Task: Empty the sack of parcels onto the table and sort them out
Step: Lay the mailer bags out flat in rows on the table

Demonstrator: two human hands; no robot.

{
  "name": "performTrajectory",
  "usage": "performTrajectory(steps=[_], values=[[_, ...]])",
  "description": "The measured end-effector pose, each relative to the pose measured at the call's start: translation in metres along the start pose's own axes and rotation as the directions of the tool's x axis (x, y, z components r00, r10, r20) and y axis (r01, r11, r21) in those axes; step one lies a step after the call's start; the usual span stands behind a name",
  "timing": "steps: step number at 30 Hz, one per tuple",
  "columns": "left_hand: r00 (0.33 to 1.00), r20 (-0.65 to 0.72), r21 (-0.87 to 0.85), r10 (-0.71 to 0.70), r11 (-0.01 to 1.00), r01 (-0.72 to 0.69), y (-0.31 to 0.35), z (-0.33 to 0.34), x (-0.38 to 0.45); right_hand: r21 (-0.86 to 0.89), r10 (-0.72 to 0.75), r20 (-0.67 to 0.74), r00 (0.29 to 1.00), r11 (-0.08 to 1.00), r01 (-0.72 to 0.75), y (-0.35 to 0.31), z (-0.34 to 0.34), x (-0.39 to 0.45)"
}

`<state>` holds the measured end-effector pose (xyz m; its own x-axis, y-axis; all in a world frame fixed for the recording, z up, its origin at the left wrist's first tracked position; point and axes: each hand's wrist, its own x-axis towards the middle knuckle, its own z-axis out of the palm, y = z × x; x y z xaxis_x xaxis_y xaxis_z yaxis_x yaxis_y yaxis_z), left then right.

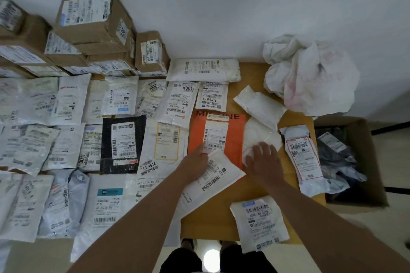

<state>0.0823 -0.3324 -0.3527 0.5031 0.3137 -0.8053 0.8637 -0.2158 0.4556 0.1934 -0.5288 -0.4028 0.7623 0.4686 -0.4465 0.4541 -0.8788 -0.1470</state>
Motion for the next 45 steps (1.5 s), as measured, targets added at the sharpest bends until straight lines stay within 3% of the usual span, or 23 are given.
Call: performTrajectory(steps=[4,8,10,12,14,17,22,30,32,34,36,39,40,42,45], values=[[1.000,0.018,-0.021,0.014,1.000,-0.014,0.013,0.003,-0.004,-0.043,0.027,0.078,0.997,0.999,-0.023,0.016,0.006,-0.010],[1.000,-0.001,-0.038,-0.007,0.999,0.007,0.014,0.004,-0.003,-0.087,0.026,-0.020,0.999,0.996,-0.028,0.009,-0.002,-0.009],[1.000,-0.010,-0.050,0.003,0.999,-0.004,0.006,0.006,0.003,0.134,0.018,-0.108,0.994,0.991,-0.004,-0.001,0.001,-0.005],[1.000,0.002,-0.058,0.002,0.998,-0.002,-0.012,0.010,0.023,0.531,0.036,-0.014,0.999,0.847,-0.023,-0.022,-0.008,-0.001],[1.000,0.009,-0.064,0.013,0.998,-0.013,-0.026,0.014,0.042,0.715,-0.014,0.082,0.997,0.697,-0.050,-0.039,-0.014,0.005],[1.000,-0.010,-0.074,0.007,0.997,-0.008,-0.004,0.001,0.013,0.706,-0.076,0.128,0.989,0.707,-0.037,-0.051,-0.020,0.014],[0.997,-0.018,-0.127,0.072,0.989,-0.074,0.005,-0.008,0.000,0.653,-0.071,0.194,0.978,0.754,-0.074,-0.055,-0.021,0.021],[0.995,-0.082,-0.260,0.050,0.963,-0.069,0.006,-0.015,-0.001,0.638,-0.018,0.203,0.979,0.761,-0.118,-0.059,-0.018,0.038],[0.995,-0.099,-0.382,-0.011,0.924,-0.027,0.000,-0.015,-0.001,0.553,0.021,0.127,0.992,0.829,-0.088,-0.058,-0.021,0.029],[0.993,-0.088,-0.524,-0.080,0.851,0.022,-0.001,-0.017,-0.005,0.489,0.080,-0.064,0.995,0.872,-0.039,-0.055,-0.022,0.018],[0.988,-0.072,-0.647,-0.134,0.761,0.056,0.000,-0.018,-0.012,0.663,0.136,-0.094,0.986,0.747,-0.040,-0.056,-0.025,0.003],[0.990,-0.109,-0.680,-0.091,0.733,-0.007,0.000,-0.011,-0.016,0.924,0.023,0.167,0.986,0.345,-0.165,-0.065,-0.035,-0.023],[0.990,-0.120,-0.681,-0.070,0.731,-0.031,-0.001,-0.009,-0.018,0.937,-0.048,0.223,0.974,0.288,-0.200,-0.069,-0.037,-0.029],[0.989,-0.139,-0.704,-0.044,0.707,-0.068,-0.002,-0.006,-0.021,0.940,-0.115,0.264,0.958,0.252,-0.229,-0.076,-0.036,-0.034],[0.977,-0.199,-0.683,-0.074,0.726,-0.084,-0.011,-0.008,-0.020,0.927,-0.080,0.302,0.950,0.260,-0.272,-0.085,-0.032,-0.033]])
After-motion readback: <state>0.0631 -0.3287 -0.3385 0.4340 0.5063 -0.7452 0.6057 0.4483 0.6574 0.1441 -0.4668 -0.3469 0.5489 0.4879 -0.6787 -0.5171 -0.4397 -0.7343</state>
